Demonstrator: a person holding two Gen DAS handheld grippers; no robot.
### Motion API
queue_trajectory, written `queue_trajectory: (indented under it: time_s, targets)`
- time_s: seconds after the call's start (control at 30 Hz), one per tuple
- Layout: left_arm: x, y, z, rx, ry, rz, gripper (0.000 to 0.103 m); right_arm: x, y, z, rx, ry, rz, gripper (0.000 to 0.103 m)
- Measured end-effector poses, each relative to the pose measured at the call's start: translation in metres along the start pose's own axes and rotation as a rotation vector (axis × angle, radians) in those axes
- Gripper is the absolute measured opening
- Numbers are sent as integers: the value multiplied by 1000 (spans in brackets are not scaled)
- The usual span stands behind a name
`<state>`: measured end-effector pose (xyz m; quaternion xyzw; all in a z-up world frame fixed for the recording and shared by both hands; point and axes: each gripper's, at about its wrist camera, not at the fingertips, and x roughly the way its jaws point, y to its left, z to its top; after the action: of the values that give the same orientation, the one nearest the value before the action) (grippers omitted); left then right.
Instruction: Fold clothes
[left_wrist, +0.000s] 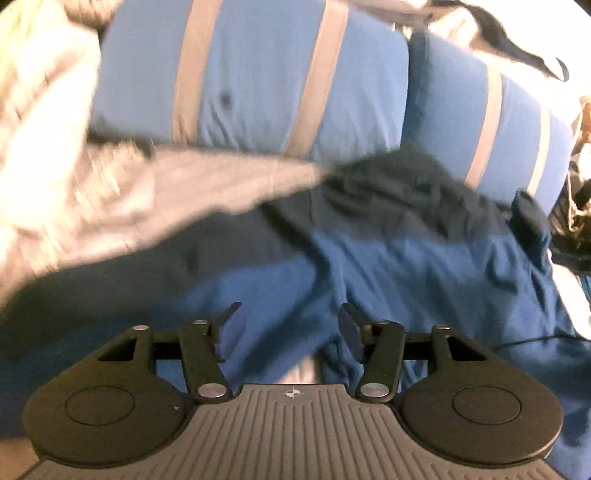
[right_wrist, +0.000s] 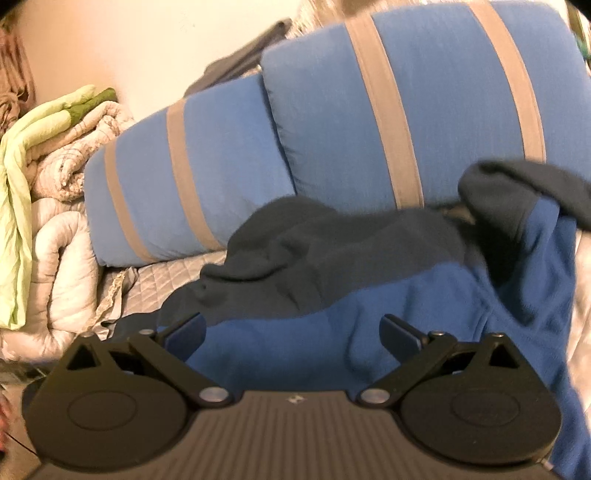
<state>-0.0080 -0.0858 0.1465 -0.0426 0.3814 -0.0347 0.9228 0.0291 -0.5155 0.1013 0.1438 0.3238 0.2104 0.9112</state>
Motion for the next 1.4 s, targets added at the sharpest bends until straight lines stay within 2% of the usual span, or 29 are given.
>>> queue_trajectory:
  time_s: [0.2,0.27,0.47,0.63,0.8,0.93,1.17,1.3,1.4]
  targets:
    - [-75,5,63,53,-150,130,77,-22,11,30,20,-14,29,103]
    - [-101,4,84,71,-204,151,79,-31,17,43,7,-28,42,103]
    - [-164,-2,139,57,-372,155,79,-63,32,98,-48,-117,45,103]
    - [-191,-19,168,40,-459,124,81,-95,22,152,-33,-212,12,103]
    - [-195,-42,179,40,-507,75,85,-134,6,200,-60,-299,-66,103]
    - [-184,-64,184,53,-525,10,85,-159,-10,226,-104,-334,-157,103]
    - [-165,-102,197,69,-554,-80,85,-199,-48,270,-80,-407,-275,103]
    - [-150,-116,198,4,-539,-136,85,-218,-65,288,-83,-438,-339,103]
    - [-135,-126,191,-40,-507,-174,85,-225,-74,287,-110,-436,-376,103]
